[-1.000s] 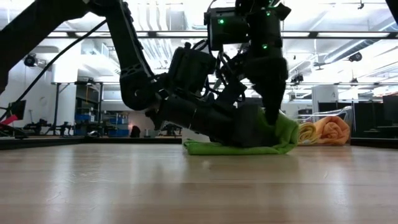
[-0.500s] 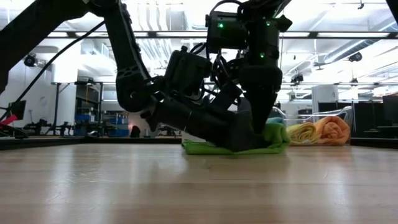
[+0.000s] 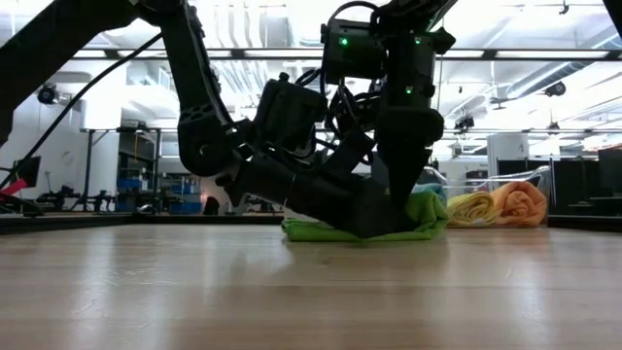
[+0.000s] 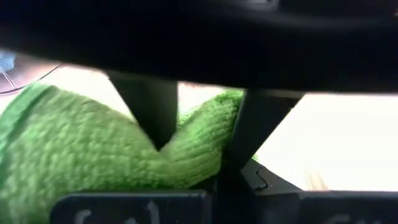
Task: Roll microfiber towels into tight, uniform cylinder then place into a basket
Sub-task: Roll the green microfiber cloth
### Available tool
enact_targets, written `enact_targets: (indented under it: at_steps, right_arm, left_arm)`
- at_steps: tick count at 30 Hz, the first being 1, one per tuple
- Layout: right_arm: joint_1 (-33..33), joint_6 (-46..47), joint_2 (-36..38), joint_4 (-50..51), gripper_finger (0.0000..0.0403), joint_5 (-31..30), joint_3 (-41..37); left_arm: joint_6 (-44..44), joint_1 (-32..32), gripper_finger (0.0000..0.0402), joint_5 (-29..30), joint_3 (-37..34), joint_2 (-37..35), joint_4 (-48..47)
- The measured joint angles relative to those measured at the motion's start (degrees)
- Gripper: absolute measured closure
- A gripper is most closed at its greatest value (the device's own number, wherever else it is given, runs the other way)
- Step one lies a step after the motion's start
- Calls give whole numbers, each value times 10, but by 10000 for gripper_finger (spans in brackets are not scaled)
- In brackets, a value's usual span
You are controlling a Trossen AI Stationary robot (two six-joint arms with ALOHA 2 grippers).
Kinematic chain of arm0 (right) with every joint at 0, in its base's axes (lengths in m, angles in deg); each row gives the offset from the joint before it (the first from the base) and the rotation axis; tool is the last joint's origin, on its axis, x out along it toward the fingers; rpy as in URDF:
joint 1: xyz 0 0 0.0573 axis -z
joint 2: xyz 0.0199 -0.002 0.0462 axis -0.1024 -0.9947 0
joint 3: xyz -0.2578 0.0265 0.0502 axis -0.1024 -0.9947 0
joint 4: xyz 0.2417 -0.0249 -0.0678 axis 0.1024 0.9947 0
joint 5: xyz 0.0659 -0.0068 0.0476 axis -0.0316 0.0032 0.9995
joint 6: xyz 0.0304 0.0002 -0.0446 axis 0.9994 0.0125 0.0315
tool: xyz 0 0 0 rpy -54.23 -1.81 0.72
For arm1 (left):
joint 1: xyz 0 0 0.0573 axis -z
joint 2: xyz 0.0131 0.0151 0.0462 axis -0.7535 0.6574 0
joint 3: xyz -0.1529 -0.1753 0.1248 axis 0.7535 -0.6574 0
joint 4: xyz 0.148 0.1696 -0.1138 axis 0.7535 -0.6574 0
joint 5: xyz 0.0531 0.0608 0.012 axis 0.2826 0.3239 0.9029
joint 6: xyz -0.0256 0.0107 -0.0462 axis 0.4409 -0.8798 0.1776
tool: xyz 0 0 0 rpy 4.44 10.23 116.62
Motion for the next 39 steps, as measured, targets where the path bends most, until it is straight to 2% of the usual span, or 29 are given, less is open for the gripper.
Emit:
enact_targets:
  at_steps: [4,9,14,37,39]
  right_arm:
    - [0,-37,0,0,254,-2,1]
    - [1,-71,3,8,241,-2,2]
    - [0,-106,19,17,246,3,2]
    - [0,-122,49,18,273,2,0]
    - [-1,-122,59,-8,273,6,8]
  left_arm:
    - [-2,0,402,0,-5,0,8]
    - [-5,0,402,0,-6,0,8]
    - [-7,0,402,0,-7,0,7]
    - [-2,1,402,-3,-8,0,3]
    - [7,0,402,-5,-7,1,8]
